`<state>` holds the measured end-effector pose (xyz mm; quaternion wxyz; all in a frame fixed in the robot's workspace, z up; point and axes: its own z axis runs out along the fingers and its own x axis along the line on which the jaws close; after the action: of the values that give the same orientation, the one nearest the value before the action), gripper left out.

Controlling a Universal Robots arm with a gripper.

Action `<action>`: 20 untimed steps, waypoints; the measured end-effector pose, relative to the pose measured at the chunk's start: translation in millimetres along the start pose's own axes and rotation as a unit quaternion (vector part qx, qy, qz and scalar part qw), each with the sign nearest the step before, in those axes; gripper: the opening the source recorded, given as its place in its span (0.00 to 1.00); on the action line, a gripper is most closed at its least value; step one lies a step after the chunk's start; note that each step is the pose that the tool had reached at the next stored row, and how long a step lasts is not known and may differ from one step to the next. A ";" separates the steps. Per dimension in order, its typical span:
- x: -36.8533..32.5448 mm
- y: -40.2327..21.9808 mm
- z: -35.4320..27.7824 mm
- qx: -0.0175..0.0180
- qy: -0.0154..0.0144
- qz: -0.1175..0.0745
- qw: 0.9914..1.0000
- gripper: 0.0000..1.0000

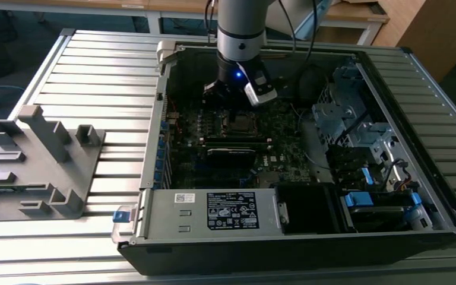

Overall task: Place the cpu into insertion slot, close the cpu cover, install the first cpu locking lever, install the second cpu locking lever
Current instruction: 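Close the cpu cover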

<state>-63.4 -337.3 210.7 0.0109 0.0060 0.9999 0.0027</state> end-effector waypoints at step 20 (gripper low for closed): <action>9.4 -0.2 9.8 0.000 0.000 0.000 1.000 0.11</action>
<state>-72.5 -337.3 200.7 0.0114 0.0059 0.9999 0.0027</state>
